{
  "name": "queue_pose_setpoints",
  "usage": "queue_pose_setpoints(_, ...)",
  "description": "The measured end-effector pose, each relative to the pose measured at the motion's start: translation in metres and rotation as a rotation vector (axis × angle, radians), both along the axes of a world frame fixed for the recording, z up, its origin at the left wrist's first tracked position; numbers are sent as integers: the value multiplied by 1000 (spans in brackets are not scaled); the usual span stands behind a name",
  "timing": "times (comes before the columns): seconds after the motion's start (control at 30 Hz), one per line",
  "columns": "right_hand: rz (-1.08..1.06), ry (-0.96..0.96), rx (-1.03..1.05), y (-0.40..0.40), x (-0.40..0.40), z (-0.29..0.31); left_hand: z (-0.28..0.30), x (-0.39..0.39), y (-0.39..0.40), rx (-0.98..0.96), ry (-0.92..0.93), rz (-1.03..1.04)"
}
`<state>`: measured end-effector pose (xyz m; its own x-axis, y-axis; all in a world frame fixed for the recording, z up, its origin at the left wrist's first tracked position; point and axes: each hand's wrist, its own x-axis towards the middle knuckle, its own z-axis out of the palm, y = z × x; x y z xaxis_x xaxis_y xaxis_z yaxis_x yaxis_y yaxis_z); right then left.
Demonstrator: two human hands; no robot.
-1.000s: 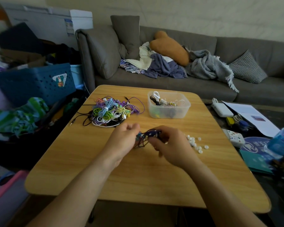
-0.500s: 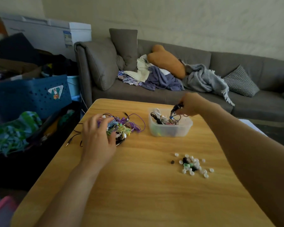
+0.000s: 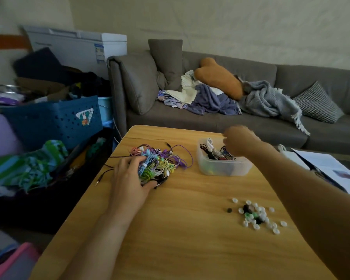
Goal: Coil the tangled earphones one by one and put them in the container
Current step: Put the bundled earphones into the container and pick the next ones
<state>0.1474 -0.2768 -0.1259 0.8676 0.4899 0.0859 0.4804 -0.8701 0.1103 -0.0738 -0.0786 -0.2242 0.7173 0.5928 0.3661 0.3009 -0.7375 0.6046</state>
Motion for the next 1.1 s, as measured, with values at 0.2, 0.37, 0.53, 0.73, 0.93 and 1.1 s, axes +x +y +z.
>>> queue_pose_setpoints(0.2,327,332,656,54,-93,-5,16,-11,2,-36,32,38)
queue_pose_setpoints(0.37,460,435,652,88,-145,-50,24,-21,10,-1,-3,44)
queue_pose_setpoints(0.53,288,331,986,85,-148,-71,32,-32,17,-218,-177,-63)
queue_pose_setpoints(0.73,211,903,1290,73,-168,-73,27,-41,12,-409,-152,-200)
queue_pose_setpoints(0.93,203,840,1186,62,-179,-87,22,-39,-1,-299,-68,-232)
queue_pose_setpoints(1.1,120,651,1187,45,-171,-90,25,-36,5,-371,-172,-87)
